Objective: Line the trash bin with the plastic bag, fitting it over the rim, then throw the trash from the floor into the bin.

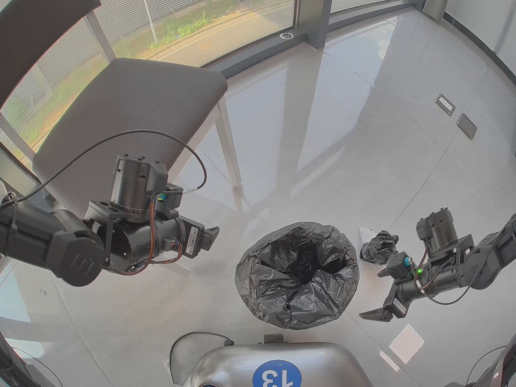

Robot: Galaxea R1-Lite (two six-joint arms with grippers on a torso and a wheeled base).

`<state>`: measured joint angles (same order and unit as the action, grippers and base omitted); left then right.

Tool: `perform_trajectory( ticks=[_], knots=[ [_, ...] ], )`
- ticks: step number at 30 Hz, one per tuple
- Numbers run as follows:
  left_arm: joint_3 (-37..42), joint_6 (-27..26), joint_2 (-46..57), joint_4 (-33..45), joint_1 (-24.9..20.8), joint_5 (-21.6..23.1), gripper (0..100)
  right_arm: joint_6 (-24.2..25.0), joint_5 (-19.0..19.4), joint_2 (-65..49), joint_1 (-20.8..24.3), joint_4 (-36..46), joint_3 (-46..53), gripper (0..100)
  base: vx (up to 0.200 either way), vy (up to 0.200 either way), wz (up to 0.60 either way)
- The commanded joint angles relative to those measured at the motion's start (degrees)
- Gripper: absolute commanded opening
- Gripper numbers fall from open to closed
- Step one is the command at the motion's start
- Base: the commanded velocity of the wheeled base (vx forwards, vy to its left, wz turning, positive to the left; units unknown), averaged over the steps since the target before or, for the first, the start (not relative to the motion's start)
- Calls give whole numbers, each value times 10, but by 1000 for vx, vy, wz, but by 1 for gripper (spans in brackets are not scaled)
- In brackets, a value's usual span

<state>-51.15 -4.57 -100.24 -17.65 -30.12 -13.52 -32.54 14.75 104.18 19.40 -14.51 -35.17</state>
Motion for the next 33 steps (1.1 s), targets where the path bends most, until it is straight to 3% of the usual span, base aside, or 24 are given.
perform_trajectory(
  ticks=[1, 3, 5, 6, 11, 24, 33],
  knots=[
    [-1, -1, 7, -2, 0, 0, 100, -1, -29, -13, -89, -2, -24, 100, 0, 0, 0],
    [-1, -1, 8, -2, 0, 0, 100, -2, -32, -1, -119, -2, -41, 100, 0, 0, 0],
    [-1, -1, 9, -2, 0, 0, 100, -2, -32, 1, -121, -2, -43, 100, 0, 0, 0],
    [-2, -2, 12, -2, 0, -1, 100, -2, -39, 27, -147, -3, -74, 100, 0, 0, 0],
    [-4, -3, 17, -5, -1, -1, 100, -2, -68, 83, -171, -5, -126, 100, 0, 0, 0],
    [-10, -10, 42, -15, -1, 1, 100, -1, -80, 233, -175, -8, -266, 100, 0, 0, 0],
    [-11, -9, 40, -14, -4, 3, 100, -2, -80, 284, -175, -8, -304, 100, 0, 0, 0]
  ],
)
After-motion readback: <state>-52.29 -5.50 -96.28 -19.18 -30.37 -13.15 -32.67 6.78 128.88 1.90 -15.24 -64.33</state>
